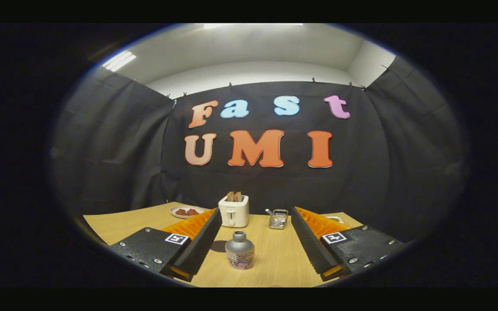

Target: Take the bottle from table, then pour the juice into the cup, finally place the bottle on the coaster

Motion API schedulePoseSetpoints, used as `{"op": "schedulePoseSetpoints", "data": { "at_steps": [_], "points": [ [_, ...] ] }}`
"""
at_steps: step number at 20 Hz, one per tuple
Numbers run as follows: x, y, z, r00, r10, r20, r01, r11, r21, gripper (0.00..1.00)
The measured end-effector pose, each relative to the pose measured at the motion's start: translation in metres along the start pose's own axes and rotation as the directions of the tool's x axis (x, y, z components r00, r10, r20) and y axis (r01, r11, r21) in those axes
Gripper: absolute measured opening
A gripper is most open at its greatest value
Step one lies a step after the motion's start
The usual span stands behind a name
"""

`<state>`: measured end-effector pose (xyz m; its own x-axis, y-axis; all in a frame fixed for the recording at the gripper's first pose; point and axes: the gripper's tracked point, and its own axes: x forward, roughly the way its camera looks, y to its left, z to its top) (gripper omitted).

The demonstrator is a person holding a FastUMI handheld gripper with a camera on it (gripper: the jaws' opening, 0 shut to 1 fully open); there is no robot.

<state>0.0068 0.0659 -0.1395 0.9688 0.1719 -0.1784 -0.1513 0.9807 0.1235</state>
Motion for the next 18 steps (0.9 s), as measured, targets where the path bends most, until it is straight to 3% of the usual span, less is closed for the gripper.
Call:
{"op": "schedulePoseSetpoints", "data": {
  "at_steps": [9,18],
  "points": [
    [0.017,0.016,-0.069,0.996,0.089,-0.021,-0.088,0.996,0.030,0.96],
    [0.039,0.019,-0.140,0.987,0.097,-0.126,-0.092,0.995,0.044,0.96]
  ]
}}
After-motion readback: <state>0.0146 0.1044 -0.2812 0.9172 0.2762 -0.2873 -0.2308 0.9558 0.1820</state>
